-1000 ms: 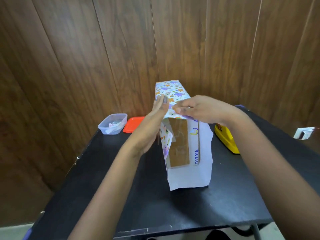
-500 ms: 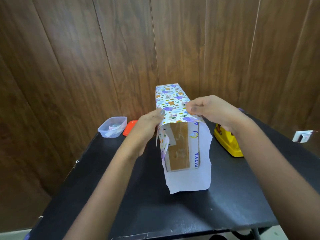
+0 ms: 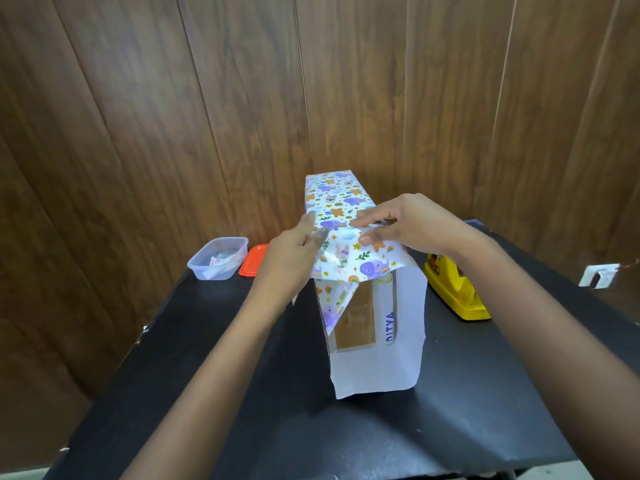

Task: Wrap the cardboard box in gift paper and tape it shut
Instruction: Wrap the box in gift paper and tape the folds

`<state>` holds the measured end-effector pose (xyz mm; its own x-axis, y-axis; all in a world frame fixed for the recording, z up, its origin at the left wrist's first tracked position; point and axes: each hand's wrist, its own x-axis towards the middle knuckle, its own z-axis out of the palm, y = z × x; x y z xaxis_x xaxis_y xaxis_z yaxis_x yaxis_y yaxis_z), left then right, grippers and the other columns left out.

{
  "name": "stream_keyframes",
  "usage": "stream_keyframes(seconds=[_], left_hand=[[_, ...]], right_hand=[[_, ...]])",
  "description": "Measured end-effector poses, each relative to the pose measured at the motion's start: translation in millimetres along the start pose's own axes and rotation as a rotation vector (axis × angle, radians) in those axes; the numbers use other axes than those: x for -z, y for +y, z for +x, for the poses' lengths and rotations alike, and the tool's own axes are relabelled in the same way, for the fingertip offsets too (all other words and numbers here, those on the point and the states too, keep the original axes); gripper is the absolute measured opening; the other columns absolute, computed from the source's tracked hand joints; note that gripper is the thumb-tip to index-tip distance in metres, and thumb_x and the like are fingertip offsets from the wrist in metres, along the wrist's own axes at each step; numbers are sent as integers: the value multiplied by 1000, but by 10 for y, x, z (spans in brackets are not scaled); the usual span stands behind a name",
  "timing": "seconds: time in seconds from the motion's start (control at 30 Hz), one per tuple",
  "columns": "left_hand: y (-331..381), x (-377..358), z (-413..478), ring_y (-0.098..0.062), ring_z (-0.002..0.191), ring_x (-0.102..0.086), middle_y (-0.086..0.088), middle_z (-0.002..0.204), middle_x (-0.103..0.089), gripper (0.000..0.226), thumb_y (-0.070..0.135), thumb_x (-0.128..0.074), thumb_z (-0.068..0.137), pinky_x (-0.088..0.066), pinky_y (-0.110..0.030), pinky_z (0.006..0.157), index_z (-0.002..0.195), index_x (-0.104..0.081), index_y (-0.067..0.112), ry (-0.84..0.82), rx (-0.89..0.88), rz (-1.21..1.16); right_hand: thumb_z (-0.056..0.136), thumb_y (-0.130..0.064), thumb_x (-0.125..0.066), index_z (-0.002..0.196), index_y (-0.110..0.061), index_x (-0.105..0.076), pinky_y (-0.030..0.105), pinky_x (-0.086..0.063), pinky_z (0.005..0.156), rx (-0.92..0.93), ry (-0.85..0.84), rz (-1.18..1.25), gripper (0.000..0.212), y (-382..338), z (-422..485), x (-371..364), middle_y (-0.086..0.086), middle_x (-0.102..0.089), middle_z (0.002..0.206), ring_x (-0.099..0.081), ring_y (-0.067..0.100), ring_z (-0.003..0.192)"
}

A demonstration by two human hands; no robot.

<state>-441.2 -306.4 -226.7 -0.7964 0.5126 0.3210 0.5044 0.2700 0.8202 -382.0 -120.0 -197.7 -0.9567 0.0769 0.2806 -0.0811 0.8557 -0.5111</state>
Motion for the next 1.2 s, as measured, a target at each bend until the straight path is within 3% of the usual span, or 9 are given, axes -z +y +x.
stream_keyframes(seconds=[0.07, 0.23, 0.33, 0.47, 0.57, 0.7, 0.93, 1.07, 1.2], left_hand=[[19, -86, -156, 13, 106, -47, 34, 124, -42, 57, 42, -48, 95, -35, -18, 91, 145, -33, 20, 9, 70, -224], [-72, -296, -470, 18, 115, -37, 37, 131, -27, 115, 42, -75, 73, -33, -9, 90, 147, 13, 34, -33, 111, -257], [-97, -484, -534, 26, 112, -22, 37, 131, -8, 124, 24, -80, 72, -24, 4, 84, 145, 19, 36, 130, 52, -82], [-131, -633, -555, -12, 120, -52, 16, 146, -37, 97, 20, -62, 87, -40, -19, 84, 147, 12, 37, 435, 64, 22], [-132, -687, -526, -32, 84, -63, -6, 81, -63, 80, 20, -49, 93, -51, -40, 72, 149, 6, 33, 532, 93, 64], [-105, -684, -496, -34, 71, -59, -7, 62, -52, 67, 11, -41, 94, -49, -44, 66, 150, -9, 27, 604, 114, 75], [-162, -685, -489, -22, 60, -50, -8, 62, -55, 51, 8, -40, 96, -43, -35, 61, 144, -34, 25, 709, 124, -121], [-218, -676, -456, -19, 69, -59, -8, 85, -70, 46, 0, -40, 93, -46, -28, 62, 131, -56, 21, 721, 99, -171], [-294, -649, -471, -19, 98, -65, 1, 113, -69, 56, -9, -39, 86, -52, -29, 79, 128, -58, 23, 729, -51, -142]], right_hand=[[84, -40, -64, 113, -27, -70, 16, -43, 89, -18, -12, 101, 32, 22, -37, 16, -13, -66, 119, -58, -2, 105], [77, -57, -52, 120, -21, -64, 16, -39, 100, -20, -56, 315, 57, 43, -147, 51, -12, -59, 129, -54, 1, 115], [82, -54, -50, 97, -22, -67, 4, -41, 75, -17, -64, 251, 39, -33, -177, 41, -24, -61, 91, -56, -9, 83], [72, -67, -45, 96, 11, -52, 26, -26, 73, 12, -1, 219, 82, -117, -177, 27, 2, -39, 83, -33, 14, 75], [75, -69, -47, 94, 1, -59, 25, -33, 66, -3, -32, 155, 73, -185, -188, -1, 3, -44, 78, -39, 11, 71], [88, -56, -47, 77, 1, -46, 22, -30, 50, -58, 39, 149, 59, -232, -124, -31, 12, -34, 64, -35, 8, 56], [92, -50, -46, 74, 0, -47, 27, -26, 56, -38, 15, 127, 54, -256, -85, -53, -1, -32, 59, -30, 13, 56], [90, -47, -53, 119, -25, -64, 21, -40, 69, -24, -106, -32, 37, -248, -100, -53, -6, -66, 103, -53, 5, 89], [89, -40, -58, 128, -37, -56, 15, -38, 65, -25, -87, -122, 39, -256, -24, -41, -4, -56, 134, -53, 10, 111]])
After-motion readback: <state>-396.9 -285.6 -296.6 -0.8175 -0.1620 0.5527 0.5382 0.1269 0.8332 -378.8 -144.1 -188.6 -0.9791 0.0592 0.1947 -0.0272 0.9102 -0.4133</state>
